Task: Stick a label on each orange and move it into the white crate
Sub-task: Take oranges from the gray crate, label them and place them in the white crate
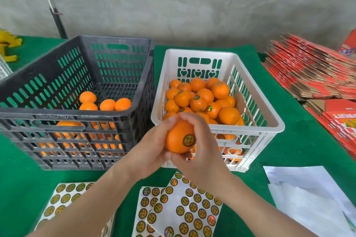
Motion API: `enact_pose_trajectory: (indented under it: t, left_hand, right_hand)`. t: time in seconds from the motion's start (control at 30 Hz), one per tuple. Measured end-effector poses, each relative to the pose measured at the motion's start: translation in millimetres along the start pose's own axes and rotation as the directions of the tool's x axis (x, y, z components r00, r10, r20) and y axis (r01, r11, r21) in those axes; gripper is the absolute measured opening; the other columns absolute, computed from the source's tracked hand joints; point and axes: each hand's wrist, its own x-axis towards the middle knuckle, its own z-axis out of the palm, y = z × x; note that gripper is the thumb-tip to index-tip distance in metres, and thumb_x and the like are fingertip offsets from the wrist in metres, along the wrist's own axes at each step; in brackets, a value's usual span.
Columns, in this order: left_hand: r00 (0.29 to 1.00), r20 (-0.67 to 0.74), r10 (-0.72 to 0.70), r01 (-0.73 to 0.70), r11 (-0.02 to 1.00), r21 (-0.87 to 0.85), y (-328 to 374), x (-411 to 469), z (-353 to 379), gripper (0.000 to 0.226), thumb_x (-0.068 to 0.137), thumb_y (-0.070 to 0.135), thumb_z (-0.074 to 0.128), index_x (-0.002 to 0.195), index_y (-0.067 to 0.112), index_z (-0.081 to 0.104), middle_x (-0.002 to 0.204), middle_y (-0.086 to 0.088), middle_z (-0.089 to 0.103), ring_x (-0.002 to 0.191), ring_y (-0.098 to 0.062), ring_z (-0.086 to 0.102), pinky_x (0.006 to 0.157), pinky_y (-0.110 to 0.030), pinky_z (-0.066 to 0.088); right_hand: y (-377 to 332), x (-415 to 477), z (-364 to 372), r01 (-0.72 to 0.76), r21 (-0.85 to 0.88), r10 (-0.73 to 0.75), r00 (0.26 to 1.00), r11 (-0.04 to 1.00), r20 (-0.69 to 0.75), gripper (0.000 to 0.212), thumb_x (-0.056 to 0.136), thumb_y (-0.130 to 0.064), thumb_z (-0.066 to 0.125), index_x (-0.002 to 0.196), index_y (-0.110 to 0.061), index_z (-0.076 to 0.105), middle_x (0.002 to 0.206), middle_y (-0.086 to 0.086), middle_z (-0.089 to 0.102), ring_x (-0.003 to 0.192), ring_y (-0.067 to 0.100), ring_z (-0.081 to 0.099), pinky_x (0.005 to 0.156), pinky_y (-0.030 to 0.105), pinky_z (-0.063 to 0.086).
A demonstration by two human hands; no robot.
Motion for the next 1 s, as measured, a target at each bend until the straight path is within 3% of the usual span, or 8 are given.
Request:
enact_pose_trajectory:
  t: [0.07, 0.2, 0.3, 0.4, 0.57, 0.7, 0.87, 1.0]
  left_hand:
    - [0.994, -0.024, 0.105, -0.097, 0.97, 0.223, 17.2, 12.9, 10.9, 0.059, 0.079, 0.067, 0.047, 0.115, 0.023, 0.062, 0.104, 0.0, 0.073, 0.097, -0.014, 0.069, 0.076, -0.022, 0.056]
    - [0.934, -0.199, 0.295, -0.177, 0.871, 0.458, 37.3, 55.3, 24.4, 0.051, 0.093, 0.06, 0.015, 0.078, 0.033, 0.056, 0.066, 0.016, 0.068, 0.073, 0.007, 0.064, 0.066, -0.005, 0.049]
    - [0.915, -0.265, 0.304, -0.049, 0.735, 0.676, 25.0, 94.2, 15.0, 0.03, 0.104, 0.027, 0.029, 0.1, 0.022, 0.059, 0.107, -0.007, 0.066, 0.105, -0.019, 0.06, 0.087, -0.03, 0.048]
    - [0.949, -0.212, 0.234, 0.152, 0.25, 0.956, 8.7, 109.6, 5.7, 0.027, 0.101, 0.021, 0.037, 0.118, 0.01, 0.055, 0.12, -0.011, 0.057, 0.103, -0.024, 0.055, 0.074, -0.029, 0.043]
    - [0.941, -0.124, 0.314, 0.117, 0.042, 0.992, 1.8, 118.4, -0.2, 0.022, 0.093, 0.035, 0.052, 0.106, 0.017, 0.053, 0.085, 0.003, 0.057, 0.077, -0.015, 0.054, 0.056, -0.025, 0.037]
    - [0.929, -0.092, 0.359, 0.093, 0.015, 0.996, 4.5, 117.8, -0.5, 0.016, 0.093, 0.033, 0.052, 0.099, 0.018, 0.054, 0.081, 0.004, 0.056, 0.074, -0.014, 0.054, 0.053, -0.023, 0.035]
    - [0.911, -0.065, 0.408, 0.075, -0.007, 0.997, 5.5, 113.1, 1.1, 0.016, 0.094, 0.032, 0.05, 0.099, 0.018, 0.057, 0.074, 0.007, 0.051, 0.075, -0.015, 0.055, 0.056, -0.025, 0.037]
    - [0.915, -0.112, 0.388, 0.117, 0.011, 0.993, 1.2, 109.2, -2.6, 0.026, 0.095, 0.034, 0.048, 0.102, 0.012, 0.061, 0.08, 0.0, 0.058, 0.068, -0.013, 0.053, 0.055, -0.023, 0.039]
  right_hand:
    - [3.2, 15.5, -7.2, 0.054, 0.002, -0.053, 0.989, 0.999, -0.139, 0.068, 0.068, -0.013, 0.077, 0.122, -0.026, 0.039, 0.122, -0.012, 0.042, 0.113, -0.001, 0.043, 0.092, 0.012, 0.039]
    - [18.3, 55.3, -24.4, 0.047, -0.037, -0.056, 0.958, 0.998, -0.281, 0.071, 0.065, -0.013, 0.081, 0.117, -0.032, 0.038, 0.116, -0.009, 0.042, 0.107, 0.003, 0.044, 0.087, 0.008, 0.04]
    - [54.6, 95.1, -51.6, -0.156, -0.226, 0.1, 0.966, 0.962, -0.239, 0.068, 0.067, -0.018, 0.079, 0.12, -0.032, 0.04, 0.121, -0.007, 0.034, 0.104, 0.001, 0.037, 0.073, 0.002, 0.035]
    - [106.7, 128.7, -86.0, -0.396, -0.483, 0.373, 0.916, 0.781, -0.147, 0.067, 0.069, -0.009, 0.074, 0.126, -0.021, 0.041, 0.128, 0.007, 0.035, 0.11, 0.023, 0.047, 0.076, 0.021, 0.039]
    - [159.0, 139.5, -111.1, -0.449, -0.769, 0.651, 0.757, 0.455, -0.056, 0.049, 0.072, -0.028, 0.069, 0.115, -0.014, 0.048, 0.123, 0.017, 0.053, 0.103, 0.031, 0.054, 0.081, 0.039, 0.047]
    - [167.2, 136.9, -108.6, -0.464, -0.707, 0.693, 0.719, 0.534, 0.051, 0.054, 0.079, -0.035, 0.065, 0.126, -0.019, 0.046, 0.126, 0.013, 0.056, 0.107, 0.031, 0.056, 0.086, 0.037, 0.046]
    - [149.9, 135.4, -98.4, -0.48, -0.762, 0.59, 0.791, 0.434, -0.162, 0.092, 0.086, -0.031, 0.059, 0.149, -0.023, -0.008, 0.158, 0.013, -0.002, 0.144, 0.037, 0.002, 0.115, 0.051, 0.012]
    - [121.9, 131.0, -96.3, -0.434, -0.711, 0.48, 0.864, 0.553, -0.154, 0.061, 0.087, -0.007, 0.053, 0.143, -0.012, 0.029, 0.143, 0.018, 0.038, 0.129, 0.037, 0.039, 0.095, 0.04, 0.041]
